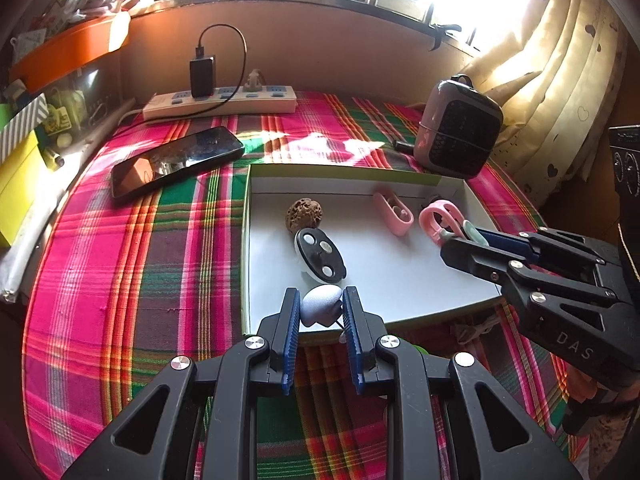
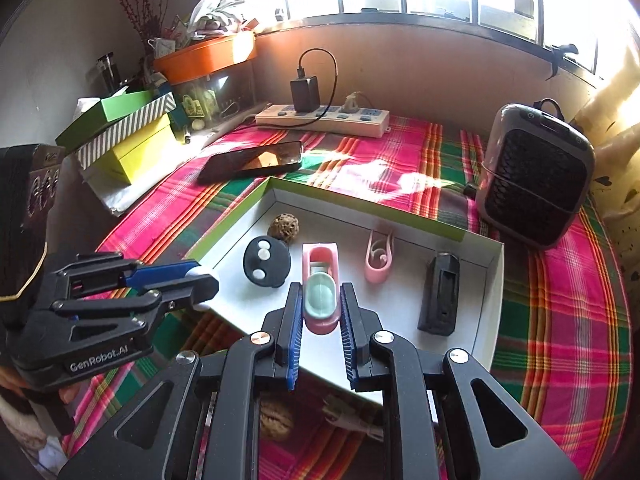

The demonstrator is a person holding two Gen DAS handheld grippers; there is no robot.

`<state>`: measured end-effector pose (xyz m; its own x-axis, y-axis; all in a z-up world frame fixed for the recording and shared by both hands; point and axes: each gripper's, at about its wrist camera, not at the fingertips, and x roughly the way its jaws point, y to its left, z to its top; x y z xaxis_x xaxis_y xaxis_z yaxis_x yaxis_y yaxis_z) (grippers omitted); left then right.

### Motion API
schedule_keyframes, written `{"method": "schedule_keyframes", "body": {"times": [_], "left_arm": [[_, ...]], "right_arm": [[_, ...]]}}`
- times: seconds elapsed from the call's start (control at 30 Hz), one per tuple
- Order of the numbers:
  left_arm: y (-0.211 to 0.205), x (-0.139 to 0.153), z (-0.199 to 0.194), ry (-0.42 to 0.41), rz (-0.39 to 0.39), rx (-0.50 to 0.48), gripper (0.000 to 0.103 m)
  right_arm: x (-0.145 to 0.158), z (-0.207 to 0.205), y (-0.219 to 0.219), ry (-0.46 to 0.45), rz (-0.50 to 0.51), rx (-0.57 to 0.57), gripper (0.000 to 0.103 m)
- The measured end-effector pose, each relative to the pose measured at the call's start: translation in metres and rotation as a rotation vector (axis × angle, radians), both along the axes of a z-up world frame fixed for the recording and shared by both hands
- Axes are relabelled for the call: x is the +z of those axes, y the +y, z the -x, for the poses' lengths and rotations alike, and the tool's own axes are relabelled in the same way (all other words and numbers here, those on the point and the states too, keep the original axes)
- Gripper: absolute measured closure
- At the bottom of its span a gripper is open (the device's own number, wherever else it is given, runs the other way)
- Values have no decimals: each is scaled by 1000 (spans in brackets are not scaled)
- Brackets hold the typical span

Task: Organize objects
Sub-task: 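Carry the white knob with the left gripper while the right gripper carries the clip into the box, then open the left gripper releasing the knob while the right gripper releases the clip in the box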

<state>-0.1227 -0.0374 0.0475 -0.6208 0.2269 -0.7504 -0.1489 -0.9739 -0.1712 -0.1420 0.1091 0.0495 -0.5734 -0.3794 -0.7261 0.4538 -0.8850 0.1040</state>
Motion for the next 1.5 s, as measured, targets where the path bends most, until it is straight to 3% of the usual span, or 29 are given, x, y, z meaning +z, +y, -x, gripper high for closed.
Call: {"method": "schedule_keyframes", "body": {"times": [0.23,0.5,1.0,1.5], "left_arm": [[3,3,6,25,33,1,83],[6,-6,23,-12,45,-5,83],[10,-25,39,-71,67,-12,83],[13,-26,42,-68,81,-10,83]], "right_arm": [[-13,29,-13,-54,-25,-13,85],[-25,53,-18,-95,-63,-44,84],[-34,72,-27,-114,-95,-45,84],[-38,76,-28,-126,-91,-50,84]]}}
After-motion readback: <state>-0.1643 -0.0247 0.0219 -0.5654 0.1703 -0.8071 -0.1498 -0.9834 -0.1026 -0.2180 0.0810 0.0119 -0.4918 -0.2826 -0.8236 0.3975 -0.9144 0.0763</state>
